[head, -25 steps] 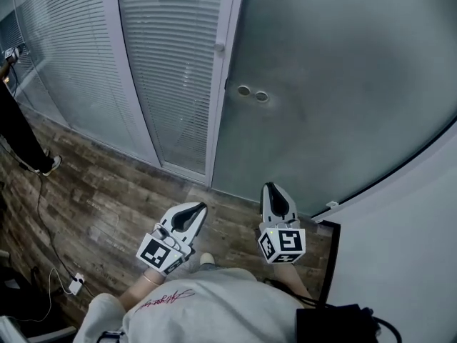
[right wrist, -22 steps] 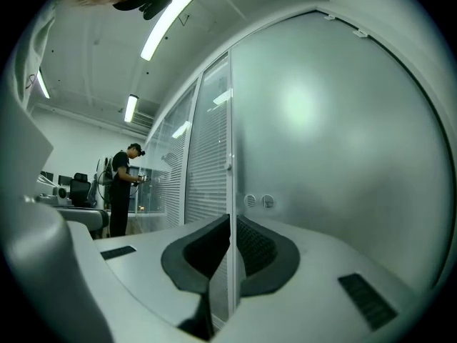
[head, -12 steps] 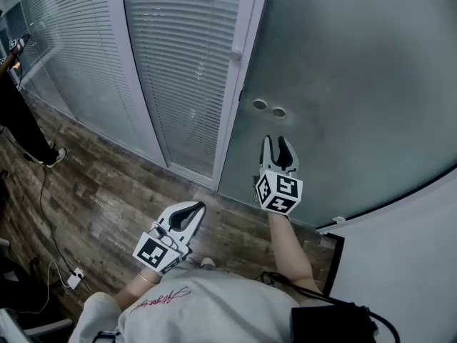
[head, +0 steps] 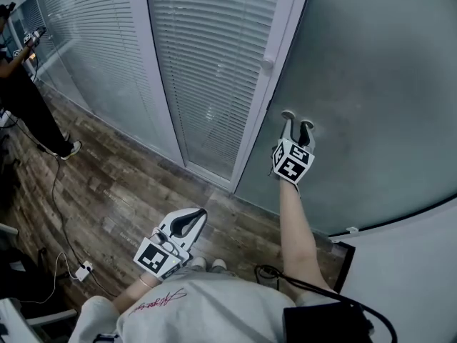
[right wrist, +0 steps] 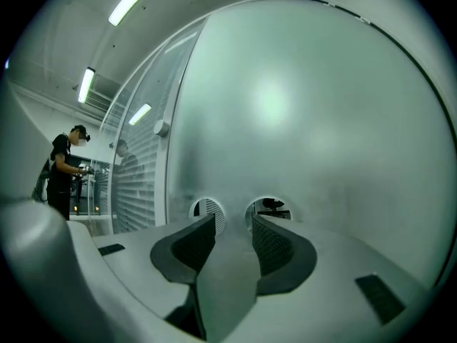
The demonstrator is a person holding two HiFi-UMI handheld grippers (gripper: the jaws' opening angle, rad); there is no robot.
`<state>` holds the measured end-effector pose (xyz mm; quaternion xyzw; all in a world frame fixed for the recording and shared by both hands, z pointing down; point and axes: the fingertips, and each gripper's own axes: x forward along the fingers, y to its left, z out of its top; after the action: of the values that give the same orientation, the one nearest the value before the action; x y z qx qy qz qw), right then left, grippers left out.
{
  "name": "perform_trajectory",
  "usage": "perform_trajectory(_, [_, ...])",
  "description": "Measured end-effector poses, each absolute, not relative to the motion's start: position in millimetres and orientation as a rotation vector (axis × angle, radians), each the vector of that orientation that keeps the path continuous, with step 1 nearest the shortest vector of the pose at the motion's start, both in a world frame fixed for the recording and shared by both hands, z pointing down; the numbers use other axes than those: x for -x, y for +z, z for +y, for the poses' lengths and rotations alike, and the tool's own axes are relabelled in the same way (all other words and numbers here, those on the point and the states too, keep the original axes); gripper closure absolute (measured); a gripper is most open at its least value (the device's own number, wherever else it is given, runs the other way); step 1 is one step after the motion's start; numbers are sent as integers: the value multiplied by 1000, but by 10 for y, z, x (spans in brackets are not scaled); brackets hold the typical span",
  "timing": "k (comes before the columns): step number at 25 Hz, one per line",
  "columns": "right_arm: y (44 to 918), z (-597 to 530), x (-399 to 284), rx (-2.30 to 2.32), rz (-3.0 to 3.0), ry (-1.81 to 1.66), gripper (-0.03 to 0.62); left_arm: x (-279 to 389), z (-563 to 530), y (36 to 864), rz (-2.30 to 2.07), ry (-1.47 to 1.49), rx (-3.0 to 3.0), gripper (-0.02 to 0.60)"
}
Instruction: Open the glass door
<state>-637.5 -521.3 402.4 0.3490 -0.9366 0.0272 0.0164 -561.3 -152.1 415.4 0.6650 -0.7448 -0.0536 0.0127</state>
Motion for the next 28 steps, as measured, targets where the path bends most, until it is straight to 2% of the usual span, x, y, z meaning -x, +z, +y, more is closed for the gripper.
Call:
perform_trajectory(12, [3943,-5382,6524,-1223,-2833,-6,459,5759,-1353,4079,-2344,-196,-2069,557])
perform_trajectory(28, [3948,-5165,6362,-1217,-2867,-2,464,5656,-1463,4042,-2271,-201,-2176,557])
